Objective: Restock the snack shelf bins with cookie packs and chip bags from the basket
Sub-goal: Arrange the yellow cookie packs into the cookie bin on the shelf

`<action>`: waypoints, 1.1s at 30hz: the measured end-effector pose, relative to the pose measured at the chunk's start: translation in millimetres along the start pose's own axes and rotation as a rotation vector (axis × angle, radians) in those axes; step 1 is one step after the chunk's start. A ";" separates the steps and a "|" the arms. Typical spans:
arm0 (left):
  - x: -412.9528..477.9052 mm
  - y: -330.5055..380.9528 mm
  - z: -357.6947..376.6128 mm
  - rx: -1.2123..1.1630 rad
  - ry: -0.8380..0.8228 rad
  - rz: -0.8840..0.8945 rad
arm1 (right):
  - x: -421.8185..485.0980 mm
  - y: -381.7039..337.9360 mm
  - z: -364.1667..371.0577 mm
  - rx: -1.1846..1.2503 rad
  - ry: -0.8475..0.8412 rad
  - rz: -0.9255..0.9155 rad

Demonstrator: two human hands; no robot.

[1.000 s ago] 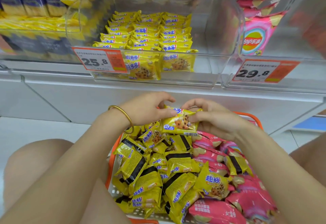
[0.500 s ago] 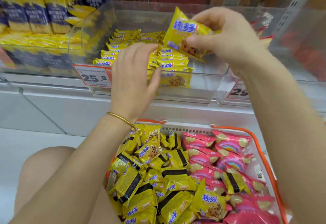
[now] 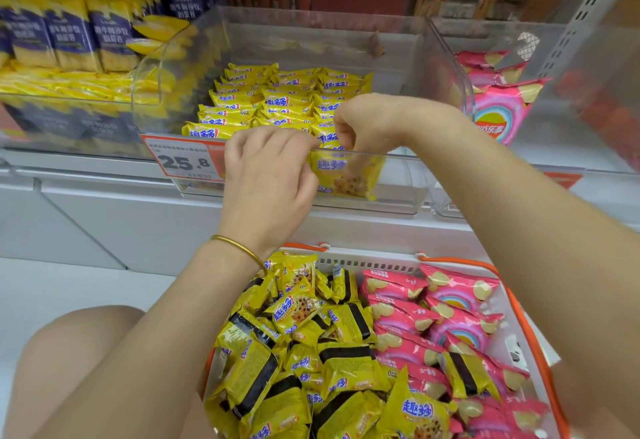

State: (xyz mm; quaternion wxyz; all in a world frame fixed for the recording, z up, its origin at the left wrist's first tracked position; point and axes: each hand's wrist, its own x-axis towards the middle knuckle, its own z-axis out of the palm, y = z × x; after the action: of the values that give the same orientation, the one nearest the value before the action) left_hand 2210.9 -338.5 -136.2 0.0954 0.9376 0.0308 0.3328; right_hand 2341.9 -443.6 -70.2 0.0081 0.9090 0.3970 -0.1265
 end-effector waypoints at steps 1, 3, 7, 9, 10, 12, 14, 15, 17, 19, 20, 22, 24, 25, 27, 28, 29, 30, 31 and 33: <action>-0.2 -0.9 0.5 0.004 -0.004 0.003 | 1.6 1.1 -0.3 -0.006 -0.011 -0.001; -1.4 -2.1 0.3 -0.006 0.002 0.009 | 2.2 4.9 1.0 0.000 0.004 -0.016; -6.1 0.6 -10.0 -0.074 0.078 0.057 | -19.1 7.7 -1.7 0.099 0.292 -0.041; -10.3 2.8 -16.9 -0.122 0.132 0.099 | -45.5 6.9 0.8 0.230 0.540 -0.052; -13.3 4.2 -19.9 -0.147 0.147 0.124 | -62.4 5.1 5.0 0.327 0.634 -0.069; -20.0 8.3 -23.2 -0.181 0.126 0.171 | -93.4 1.0 23.0 0.504 0.690 -0.126; -28.1 13.0 -19.3 -0.217 0.015 0.206 | -109.3 -0.4 58.7 0.514 0.501 -0.129; -33.6 16.1 -15.1 -0.228 -0.069 0.227 | -113.1 1.3 81.9 0.451 0.322 -0.112; -46.4 21.9 -2.6 -0.205 -0.255 0.270 | -119.6 5.3 124.3 0.304 -0.078 -0.075; -58.2 28.2 11.1 -0.169 -0.409 0.304 | -127.9 11.4 155.9 0.265 -0.407 -0.071; -62.5 31.6 17.0 -0.161 -0.464 0.311 | -132.6 13.4 165.9 0.278 -0.516 -0.078; -67.2 37.8 25.7 -0.154 -0.541 0.315 | -138.7 16.5 180.1 0.310 -0.620 -0.100; -69.2 42.4 32.1 -0.149 -0.576 0.334 | -141.8 16.6 191.8 0.339 -0.652 -0.112; -70.6 44.2 34.8 -0.147 -0.586 0.344 | -142.1 16.5 198.0 0.335 -0.640 -0.114; -73.0 46.5 39.5 -0.158 -0.610 0.349 | -142.4 16.6 204.0 0.324 -0.610 -0.121; -74.3 47.8 41.5 -0.176 -0.625 0.339 | -142.2 18.5 204.3 0.332 -0.599 -0.122; -75.9 49.3 43.1 -0.206 -0.645 0.319 | -142.0 21.7 201.9 0.344 -0.582 -0.125; -77.4 51.4 44.0 -0.252 -0.667 0.290 | -142.0 25.9 197.2 0.353 -0.555 -0.124; -78.6 54.0 44.1 -0.304 -0.698 0.254 | -141.8 31.2 191.3 0.373 -0.514 -0.112; -80.2 60.0 42.4 -0.410 -0.814 0.155 | -142.2 43.0 178.5 0.470 -0.412 -0.082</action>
State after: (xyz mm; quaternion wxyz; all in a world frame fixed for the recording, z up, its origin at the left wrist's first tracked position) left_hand 2175.0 -413.8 -206.1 0.2582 0.9533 -0.1458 -0.0573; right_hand 2240.3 -595.9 -213.0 -0.1268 0.8245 0.3833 -0.3965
